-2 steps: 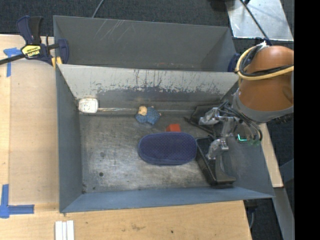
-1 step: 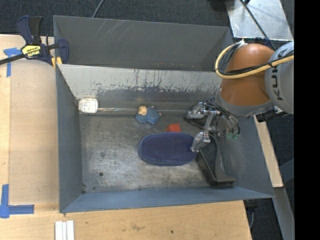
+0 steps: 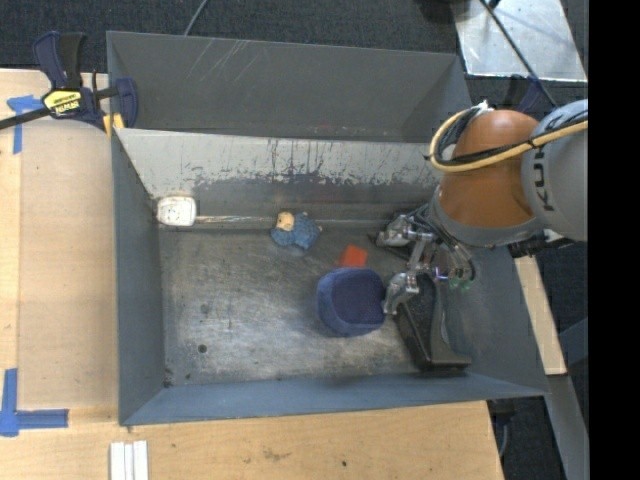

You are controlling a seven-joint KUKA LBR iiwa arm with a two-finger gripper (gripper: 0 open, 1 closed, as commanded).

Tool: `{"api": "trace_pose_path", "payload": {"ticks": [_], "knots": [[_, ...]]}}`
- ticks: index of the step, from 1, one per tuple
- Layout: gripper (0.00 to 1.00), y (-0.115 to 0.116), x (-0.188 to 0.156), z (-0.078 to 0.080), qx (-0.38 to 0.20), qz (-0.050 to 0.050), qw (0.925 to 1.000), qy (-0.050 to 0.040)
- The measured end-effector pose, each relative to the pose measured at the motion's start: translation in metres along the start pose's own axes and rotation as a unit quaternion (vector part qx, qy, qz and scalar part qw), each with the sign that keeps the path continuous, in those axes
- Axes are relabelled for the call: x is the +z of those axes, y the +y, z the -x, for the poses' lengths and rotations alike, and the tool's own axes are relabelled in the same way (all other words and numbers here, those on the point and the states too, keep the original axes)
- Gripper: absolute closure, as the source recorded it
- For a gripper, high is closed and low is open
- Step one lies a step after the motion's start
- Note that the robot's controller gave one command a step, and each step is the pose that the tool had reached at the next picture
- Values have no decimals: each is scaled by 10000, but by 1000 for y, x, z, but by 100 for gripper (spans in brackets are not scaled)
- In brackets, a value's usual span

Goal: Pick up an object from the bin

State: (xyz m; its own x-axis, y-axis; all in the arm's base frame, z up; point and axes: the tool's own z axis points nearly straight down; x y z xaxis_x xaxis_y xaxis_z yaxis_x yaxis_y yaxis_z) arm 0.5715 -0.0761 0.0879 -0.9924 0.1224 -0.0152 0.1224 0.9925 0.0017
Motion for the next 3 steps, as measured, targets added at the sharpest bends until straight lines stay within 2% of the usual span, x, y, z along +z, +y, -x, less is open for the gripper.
{"api": "trace_pose_path", "payload": {"ticks": [1,2,3], "knots": [[100,-1,5,-4,2,-1,10000,65],[0,-1,6,-4,3,-8,10000,73],[0,-6,13,-16,-889,4,9960,-8]]}}
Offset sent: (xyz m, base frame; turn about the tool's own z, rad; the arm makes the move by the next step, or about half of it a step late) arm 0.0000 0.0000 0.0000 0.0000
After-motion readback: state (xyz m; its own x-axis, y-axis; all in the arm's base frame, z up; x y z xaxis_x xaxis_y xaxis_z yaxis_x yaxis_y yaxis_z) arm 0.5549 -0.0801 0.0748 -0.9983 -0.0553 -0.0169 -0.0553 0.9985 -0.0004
